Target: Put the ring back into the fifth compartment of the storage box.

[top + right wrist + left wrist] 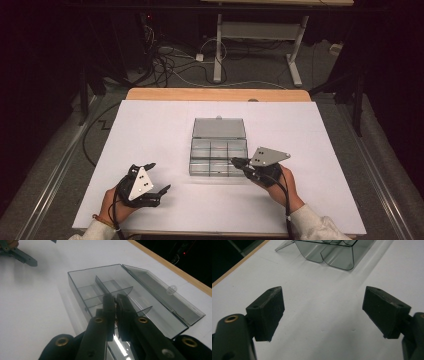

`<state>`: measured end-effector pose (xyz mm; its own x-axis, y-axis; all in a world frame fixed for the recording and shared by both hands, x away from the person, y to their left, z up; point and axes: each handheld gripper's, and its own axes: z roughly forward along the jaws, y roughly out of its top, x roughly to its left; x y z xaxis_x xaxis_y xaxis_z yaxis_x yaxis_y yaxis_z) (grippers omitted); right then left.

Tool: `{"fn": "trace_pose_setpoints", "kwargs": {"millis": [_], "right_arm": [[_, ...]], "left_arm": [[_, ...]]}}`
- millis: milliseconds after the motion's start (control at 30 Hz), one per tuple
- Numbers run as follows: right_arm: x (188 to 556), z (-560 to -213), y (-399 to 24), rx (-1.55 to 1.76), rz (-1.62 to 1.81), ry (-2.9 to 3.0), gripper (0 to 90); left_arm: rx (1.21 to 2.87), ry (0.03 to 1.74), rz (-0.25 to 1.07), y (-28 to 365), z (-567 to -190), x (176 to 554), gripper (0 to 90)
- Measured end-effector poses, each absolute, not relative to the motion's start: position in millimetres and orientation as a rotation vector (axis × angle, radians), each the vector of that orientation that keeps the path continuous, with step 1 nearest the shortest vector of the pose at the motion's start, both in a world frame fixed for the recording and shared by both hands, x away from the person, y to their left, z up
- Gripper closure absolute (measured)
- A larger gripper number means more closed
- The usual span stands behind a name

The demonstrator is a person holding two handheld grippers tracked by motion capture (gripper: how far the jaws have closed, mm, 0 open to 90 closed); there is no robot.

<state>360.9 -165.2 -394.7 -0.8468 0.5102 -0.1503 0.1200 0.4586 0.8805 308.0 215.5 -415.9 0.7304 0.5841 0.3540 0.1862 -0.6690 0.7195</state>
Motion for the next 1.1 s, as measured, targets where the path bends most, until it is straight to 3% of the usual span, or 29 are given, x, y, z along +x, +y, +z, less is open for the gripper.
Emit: {"fn": "trace_pose_setpoints", "kwargs": {"millis": [1100], "right_arm": [[385.0,-416.1,-123.1,0.528,1.269,2.405,86.5]], "left_arm": [[2.254,0.562,0.750,214.6,-416.6,307.4,17.5]]}}
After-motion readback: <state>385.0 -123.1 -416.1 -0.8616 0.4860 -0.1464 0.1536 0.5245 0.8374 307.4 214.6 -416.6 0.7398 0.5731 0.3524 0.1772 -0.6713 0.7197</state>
